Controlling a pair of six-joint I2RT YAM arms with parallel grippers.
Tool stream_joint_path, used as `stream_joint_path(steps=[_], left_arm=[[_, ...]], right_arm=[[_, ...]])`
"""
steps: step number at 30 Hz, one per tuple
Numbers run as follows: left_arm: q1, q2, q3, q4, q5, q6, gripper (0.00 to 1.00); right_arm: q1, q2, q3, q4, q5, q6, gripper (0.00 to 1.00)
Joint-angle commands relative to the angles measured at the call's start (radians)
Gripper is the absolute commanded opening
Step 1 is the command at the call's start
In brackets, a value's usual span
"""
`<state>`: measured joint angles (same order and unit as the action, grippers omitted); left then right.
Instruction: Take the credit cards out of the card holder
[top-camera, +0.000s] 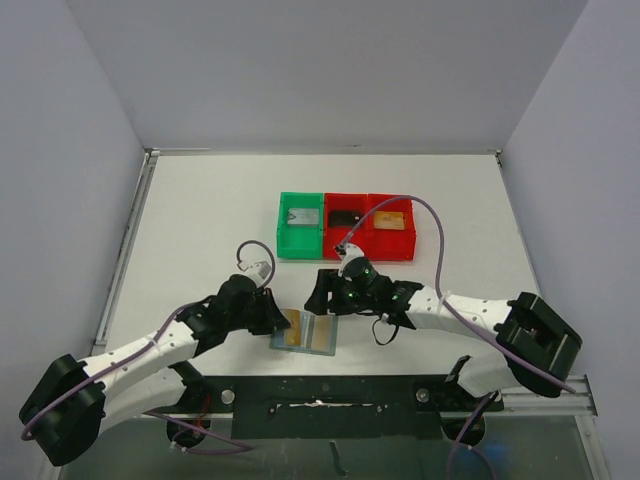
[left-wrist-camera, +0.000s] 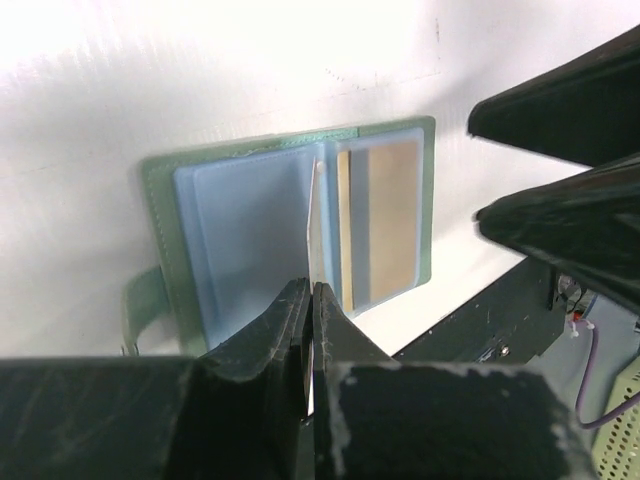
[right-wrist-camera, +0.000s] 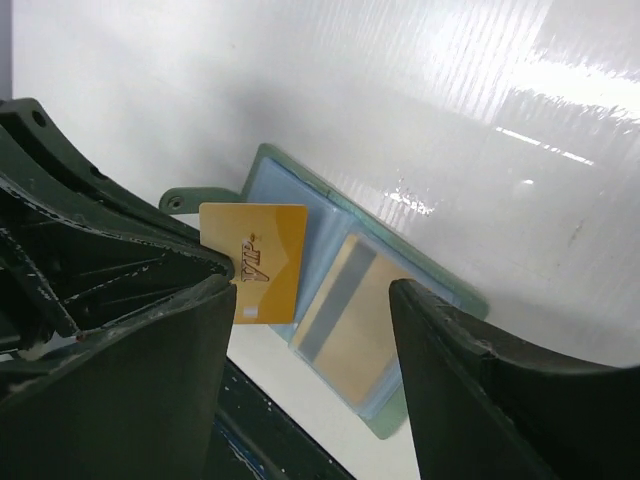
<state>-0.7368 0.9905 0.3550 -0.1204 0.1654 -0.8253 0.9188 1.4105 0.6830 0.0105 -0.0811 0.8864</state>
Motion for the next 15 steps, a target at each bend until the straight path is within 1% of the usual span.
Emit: stream_joint_path(steps=[1, 4, 9, 13, 15], left_arm=[[0.014, -0.07, 0.04, -0.035, -0.024, 0.051, 0.0], [0.018, -0.104, 0.035, -0.018, -0.01, 0.053, 0.0], [0.024, -0.144, 0.014, 0.006, -0.001, 0.035, 0.0], [0.031, -0.174, 0.01, 0.034, 0.019, 0.032, 0.0], [0.035, -0.196, 0.008, 0.056, 0.028, 0.03, 0.0]], right_arm=[[-0.039, -0.1, -0.045, 0.112, -0.001, -0.012, 0.68], [-0.068, -0.141, -0.079, 0.145, -0.028, -0.011, 0.72], [-0.075, -0.165, -0.11, 0.182, -0.048, -0.01, 0.73], [-0.072, -0.153, -0.152, 0.297, -0.119, -0.01, 0.73], [-0.072, -0.156, -0.177, 0.347, -0.123, -0.01, 0.73]])
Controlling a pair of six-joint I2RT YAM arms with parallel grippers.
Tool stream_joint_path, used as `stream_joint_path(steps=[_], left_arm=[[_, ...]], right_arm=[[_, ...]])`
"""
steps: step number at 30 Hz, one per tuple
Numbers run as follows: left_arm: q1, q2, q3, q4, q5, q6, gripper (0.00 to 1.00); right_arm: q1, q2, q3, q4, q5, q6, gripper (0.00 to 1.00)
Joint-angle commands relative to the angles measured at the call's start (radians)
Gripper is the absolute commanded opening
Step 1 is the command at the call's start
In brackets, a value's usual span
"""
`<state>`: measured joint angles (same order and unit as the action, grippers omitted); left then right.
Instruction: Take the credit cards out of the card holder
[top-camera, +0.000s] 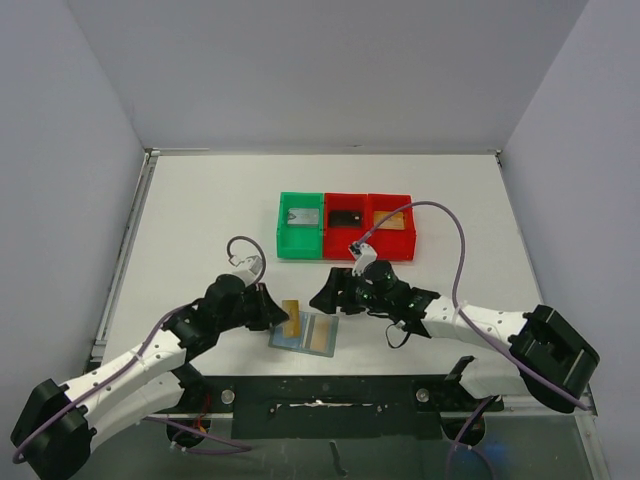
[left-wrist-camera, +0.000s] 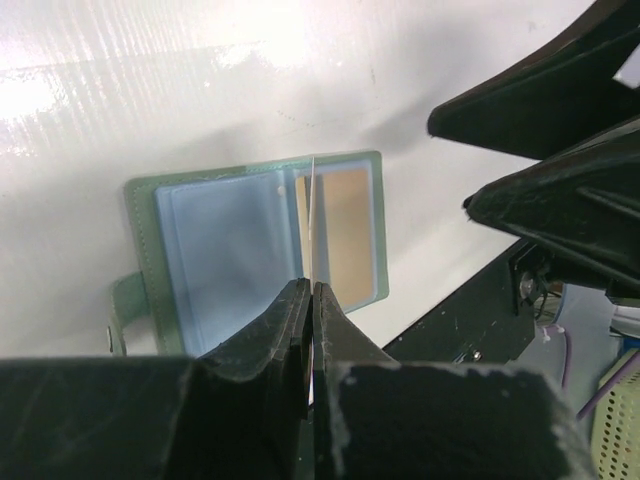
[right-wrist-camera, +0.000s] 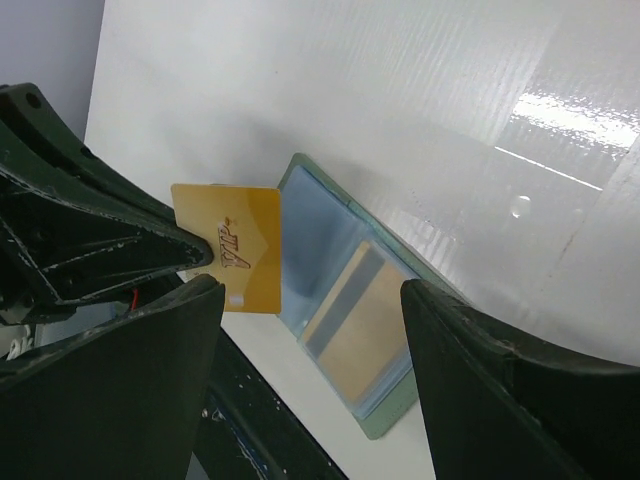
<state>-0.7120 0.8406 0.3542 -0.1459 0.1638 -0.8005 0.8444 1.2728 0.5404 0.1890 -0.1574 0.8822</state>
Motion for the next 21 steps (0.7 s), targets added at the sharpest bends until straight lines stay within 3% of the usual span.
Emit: stream_joint_path(steps=[1, 4, 7, 9, 13, 21], left_arm=[[0.012, -0.058, 0.009, 0.089, 0.033, 0.004, 0.0], [0.018, -0.09, 0.008, 0.11, 0.039, 0.004, 0.0], [0.023, -0.128, -0.007, 0.148, 0.043, -0.013, 0.0], [0.025, -0.158, -0.031, 0.197, 0.058, -0.037, 0.0], [0.029, -0.216, -0.084, 0.321, 0.082, -0.114, 0.0], [0.03, -0.262, -0.182, 0.553, 0.123, -0.253, 0.0]], right_arm=[[0.002, -0.025, -0.053, 0.203, -0.039, -0.007, 0.74], [0.003, -0.073, -0.134, 0.381, -0.021, -0.02, 0.83], [0.005, -0.134, -0.214, 0.503, 0.007, -0.046, 0.85], [-0.005, -0.177, -0.229, 0.498, 0.008, -0.074, 0.84], [-0.074, -0.208, -0.174, 0.342, -0.075, -0.072, 0.79], [-0.126, -0.142, -0.157, 0.502, -0.332, -0.038, 0.68]])
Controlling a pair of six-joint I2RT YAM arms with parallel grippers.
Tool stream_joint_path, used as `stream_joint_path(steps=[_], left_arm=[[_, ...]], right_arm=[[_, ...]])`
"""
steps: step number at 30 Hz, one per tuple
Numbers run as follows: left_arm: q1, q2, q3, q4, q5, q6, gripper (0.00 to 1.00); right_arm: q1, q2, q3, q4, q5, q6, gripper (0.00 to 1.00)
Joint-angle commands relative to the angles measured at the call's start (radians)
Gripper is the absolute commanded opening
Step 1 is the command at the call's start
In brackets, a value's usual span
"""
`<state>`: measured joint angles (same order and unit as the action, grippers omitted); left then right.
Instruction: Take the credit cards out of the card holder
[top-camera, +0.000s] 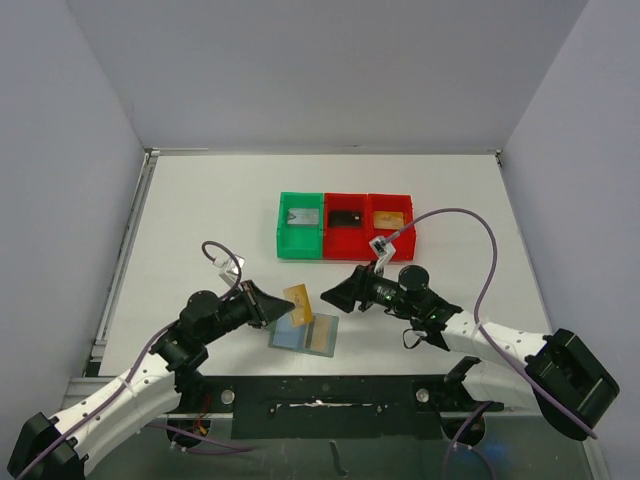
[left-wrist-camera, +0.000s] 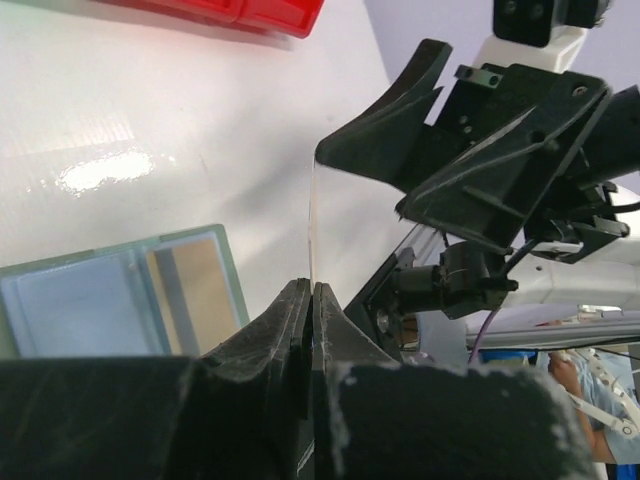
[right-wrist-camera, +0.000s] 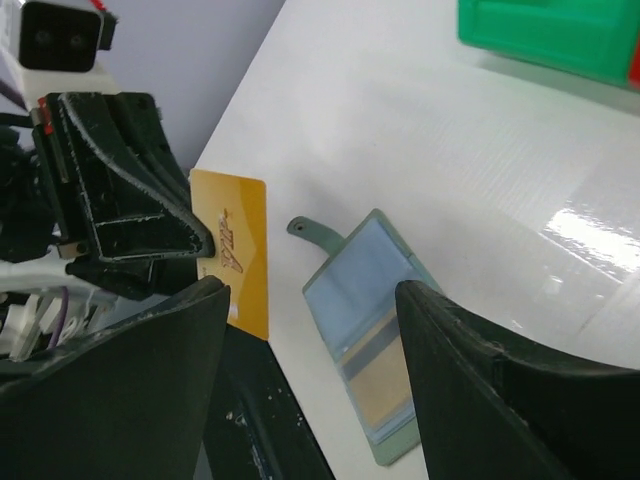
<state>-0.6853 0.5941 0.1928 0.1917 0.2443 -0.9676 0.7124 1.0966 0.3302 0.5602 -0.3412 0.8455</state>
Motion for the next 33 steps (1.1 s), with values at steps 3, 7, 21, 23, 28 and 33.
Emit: stream_joint_path(steps=[3, 7, 21, 23, 28, 33], left_arm=[[0.004, -0.005, -0.033, 0.277, 0.064, -0.108, 0.0], [0.003, 0.01, -0.034, 0.325, 0.1, -0.115, 0.0], [0.004, 0.047, -0.026, 0.379, 0.154, -0.113, 0.0], [0.005, 0.049, -0.026, 0.388, 0.157, -0.11, 0.0], [0.006, 0.081, -0.027, 0.449, 0.162, -0.124, 0.0], [0.015, 0.105, -0.003, 0.431, 0.181, -0.123, 0.0]], right_arm=[[0.01, 0.064, 0.071, 0.156, -0.174, 0.015, 0.62], [0.014, 0.098, 0.097, 0.168, -0.213, 0.021, 0.59], [0.016, 0.149, 0.142, 0.232, -0.367, 0.052, 0.36], [0.016, 0.161, 0.161, 0.222, -0.394, 0.052, 0.31], [0.0, 0.182, 0.2, 0.234, -0.454, 0.072, 0.16], [-0.014, 0.15, 0.217, 0.142, -0.443, 0.02, 0.0]])
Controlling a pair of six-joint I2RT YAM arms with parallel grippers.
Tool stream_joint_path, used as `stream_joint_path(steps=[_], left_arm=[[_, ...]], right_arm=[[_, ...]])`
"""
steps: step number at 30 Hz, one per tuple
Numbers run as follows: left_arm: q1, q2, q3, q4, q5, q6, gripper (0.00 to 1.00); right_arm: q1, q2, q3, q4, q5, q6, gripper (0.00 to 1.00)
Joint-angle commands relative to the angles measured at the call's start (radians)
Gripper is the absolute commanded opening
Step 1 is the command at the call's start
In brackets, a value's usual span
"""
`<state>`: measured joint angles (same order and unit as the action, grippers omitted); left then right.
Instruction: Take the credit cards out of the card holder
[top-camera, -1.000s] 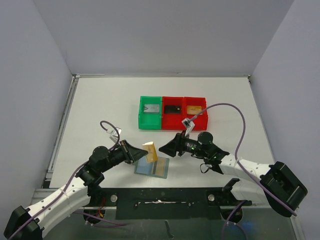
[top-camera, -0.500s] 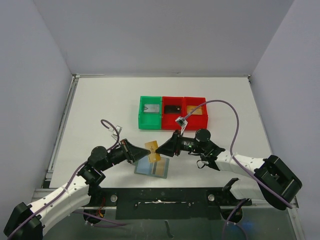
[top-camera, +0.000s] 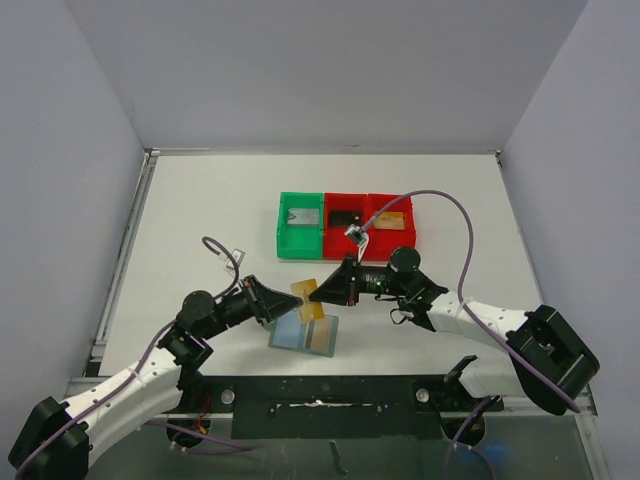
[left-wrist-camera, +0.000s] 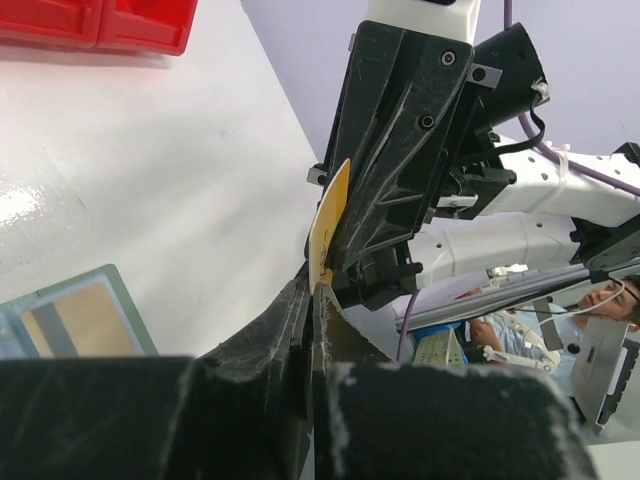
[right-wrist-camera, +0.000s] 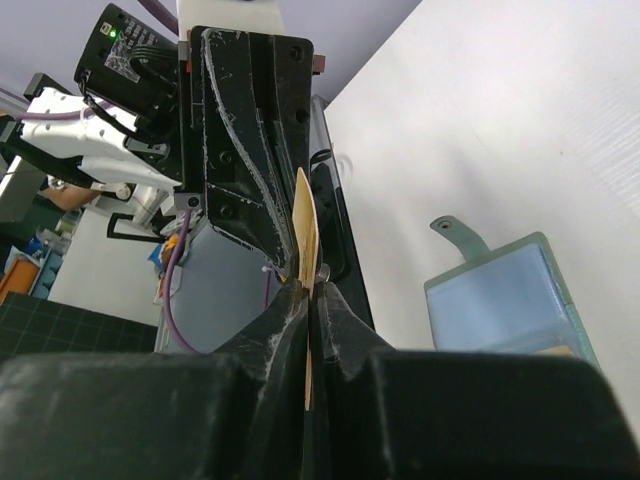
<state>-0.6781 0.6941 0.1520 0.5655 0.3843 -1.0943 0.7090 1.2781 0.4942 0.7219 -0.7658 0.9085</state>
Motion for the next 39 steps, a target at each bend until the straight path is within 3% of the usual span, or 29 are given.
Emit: stream_joint_path(steps=[1, 4, 7, 10, 12, 16, 19, 24, 26, 30, 35, 39], left_arm=[[0.01, -0.004, 0.036, 0.042, 0.031, 0.004, 0.0], [0.016, -0.051, 0.035, -0.023, -0.003, 0.018, 0.41], [0.025, -0.1, 0.1, -0.262, -0.055, 0.102, 0.67], [0.029, -0.129, 0.201, -0.516, -0.145, 0.216, 0.68], [0.028, -0.133, 0.258, -0.658, -0.234, 0.261, 0.69], [0.03, -0.112, 0.348, -0.844, -0.349, 0.324, 0.69], [0.03, -0.107, 0.383, -0.925, -0.406, 0.359, 0.7], [0.034, -0.026, 0.482, -1.036, -0.453, 0.429, 0.7], [0.04, 0.042, 0.554, -1.097, -0.478, 0.483, 0.71], [0.094, 0.124, 0.605, -1.12, -0.492, 0.554, 0.71], [0.269, 0.137, 0.584, -1.036, -0.309, 0.621, 0.72], [0.369, 0.104, 0.547, -0.982, -0.277, 0.659, 0.72]], right_arm=[[-0.017, -0.047, 0.048, -0.038, -0.009, -0.05, 0.0], [-0.045, -0.089, 0.032, -0.07, -0.006, -0.063, 0.0], [-0.083, -0.154, 0.055, -0.218, 0.017, -0.153, 0.0], [-0.132, -0.226, 0.107, -0.423, 0.097, -0.29, 0.0], [-0.155, -0.272, 0.153, -0.554, 0.227, -0.406, 0.0], [-0.158, -0.318, 0.248, -0.745, 0.616, -0.605, 0.0], [-0.155, -0.332, 0.283, -0.765, 0.762, -0.789, 0.02], [-0.148, -0.274, 0.269, -0.757, 0.842, -1.28, 0.0], [-0.153, -0.227, 0.265, -0.728, 0.9, -1.395, 0.0], [-0.219, -0.128, 0.263, -0.623, 0.909, -1.474, 0.0], [-0.28, -0.011, 0.327, -0.63, 0.811, -1.543, 0.0], [-0.324, 0.049, 0.351, -0.637, 0.753, -1.586, 0.0]])
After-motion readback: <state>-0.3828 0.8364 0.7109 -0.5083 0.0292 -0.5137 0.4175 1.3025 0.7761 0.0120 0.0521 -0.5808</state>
